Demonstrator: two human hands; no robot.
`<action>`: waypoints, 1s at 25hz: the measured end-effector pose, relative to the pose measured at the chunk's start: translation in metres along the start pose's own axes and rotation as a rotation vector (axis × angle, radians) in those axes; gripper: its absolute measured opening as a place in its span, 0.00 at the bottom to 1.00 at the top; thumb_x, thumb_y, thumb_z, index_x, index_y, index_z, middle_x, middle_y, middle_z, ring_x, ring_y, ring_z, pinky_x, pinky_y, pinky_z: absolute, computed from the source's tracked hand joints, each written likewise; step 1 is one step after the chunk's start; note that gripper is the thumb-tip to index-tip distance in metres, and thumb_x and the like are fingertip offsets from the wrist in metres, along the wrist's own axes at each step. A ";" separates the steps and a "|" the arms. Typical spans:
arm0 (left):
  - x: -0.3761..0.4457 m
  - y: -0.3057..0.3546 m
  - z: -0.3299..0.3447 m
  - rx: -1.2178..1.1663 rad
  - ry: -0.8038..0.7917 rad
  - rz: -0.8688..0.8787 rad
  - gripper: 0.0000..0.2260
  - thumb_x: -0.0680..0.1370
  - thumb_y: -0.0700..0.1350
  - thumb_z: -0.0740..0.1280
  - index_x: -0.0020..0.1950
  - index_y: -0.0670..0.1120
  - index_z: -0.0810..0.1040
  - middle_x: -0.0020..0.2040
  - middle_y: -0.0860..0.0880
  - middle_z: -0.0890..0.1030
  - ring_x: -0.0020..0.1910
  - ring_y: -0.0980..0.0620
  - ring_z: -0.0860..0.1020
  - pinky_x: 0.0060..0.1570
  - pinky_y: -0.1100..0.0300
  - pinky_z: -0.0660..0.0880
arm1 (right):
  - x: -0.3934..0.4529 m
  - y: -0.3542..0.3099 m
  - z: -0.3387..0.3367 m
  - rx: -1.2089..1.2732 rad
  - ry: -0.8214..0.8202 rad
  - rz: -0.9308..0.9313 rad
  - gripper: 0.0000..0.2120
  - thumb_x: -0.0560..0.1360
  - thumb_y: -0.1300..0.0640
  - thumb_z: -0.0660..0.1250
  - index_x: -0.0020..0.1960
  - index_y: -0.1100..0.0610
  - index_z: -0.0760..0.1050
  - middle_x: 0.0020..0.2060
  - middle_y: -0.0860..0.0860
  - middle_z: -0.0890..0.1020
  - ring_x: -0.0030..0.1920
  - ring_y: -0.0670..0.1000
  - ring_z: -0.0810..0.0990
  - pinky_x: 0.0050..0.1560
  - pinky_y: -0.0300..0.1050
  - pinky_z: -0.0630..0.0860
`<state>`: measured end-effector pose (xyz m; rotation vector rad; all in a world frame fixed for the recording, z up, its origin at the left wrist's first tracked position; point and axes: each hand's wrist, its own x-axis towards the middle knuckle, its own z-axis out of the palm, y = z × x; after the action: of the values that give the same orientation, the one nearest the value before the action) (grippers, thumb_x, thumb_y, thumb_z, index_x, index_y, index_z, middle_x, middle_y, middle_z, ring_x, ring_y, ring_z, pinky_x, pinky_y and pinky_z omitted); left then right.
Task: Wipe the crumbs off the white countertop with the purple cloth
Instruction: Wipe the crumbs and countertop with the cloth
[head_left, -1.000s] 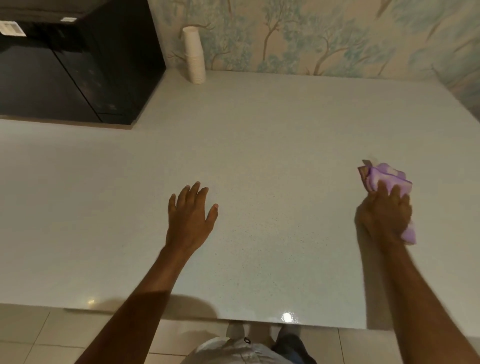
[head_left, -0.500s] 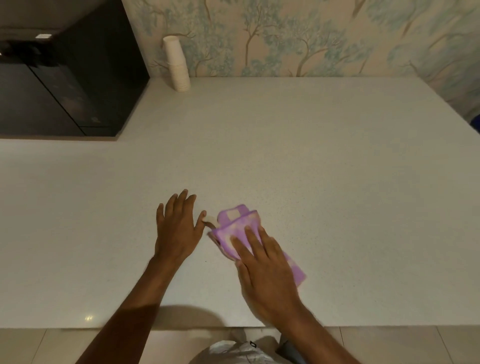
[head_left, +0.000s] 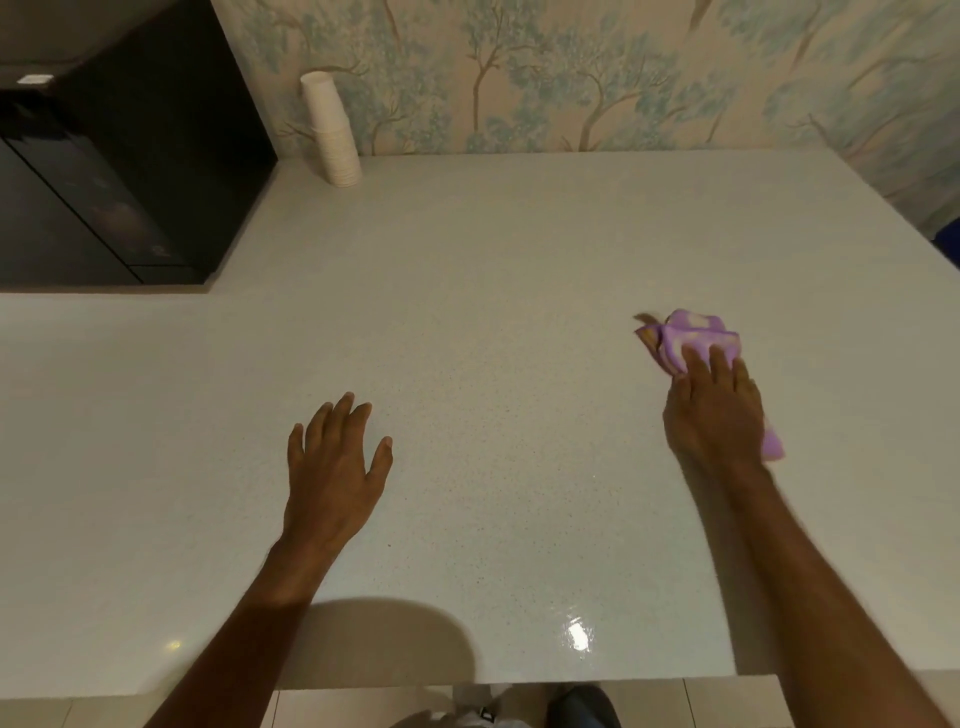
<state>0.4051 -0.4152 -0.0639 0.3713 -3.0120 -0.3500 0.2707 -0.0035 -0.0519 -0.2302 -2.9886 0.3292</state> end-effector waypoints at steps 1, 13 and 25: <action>0.000 0.001 0.000 0.001 0.002 -0.001 0.27 0.83 0.59 0.54 0.78 0.47 0.66 0.81 0.45 0.63 0.81 0.42 0.60 0.78 0.38 0.55 | 0.021 -0.003 0.002 0.002 0.007 0.020 0.26 0.83 0.51 0.51 0.78 0.56 0.67 0.78 0.63 0.68 0.78 0.69 0.64 0.78 0.64 0.61; 0.006 0.004 0.003 0.082 0.004 -0.022 0.32 0.79 0.62 0.47 0.76 0.47 0.70 0.80 0.46 0.67 0.79 0.43 0.64 0.76 0.37 0.60 | 0.163 -0.149 0.042 0.021 -0.134 -0.082 0.28 0.84 0.53 0.55 0.82 0.57 0.57 0.82 0.65 0.56 0.81 0.69 0.54 0.81 0.64 0.53; 0.005 0.003 0.002 0.134 0.012 -0.030 0.26 0.82 0.60 0.53 0.74 0.49 0.71 0.78 0.47 0.69 0.77 0.44 0.67 0.75 0.39 0.62 | -0.003 -0.394 0.065 -0.029 -0.446 -1.029 0.29 0.85 0.51 0.52 0.84 0.51 0.50 0.84 0.60 0.52 0.83 0.65 0.49 0.82 0.63 0.52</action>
<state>0.3999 -0.4131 -0.0645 0.4283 -3.0294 -0.1469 0.2104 -0.3975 -0.0267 1.4821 -2.9955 0.2149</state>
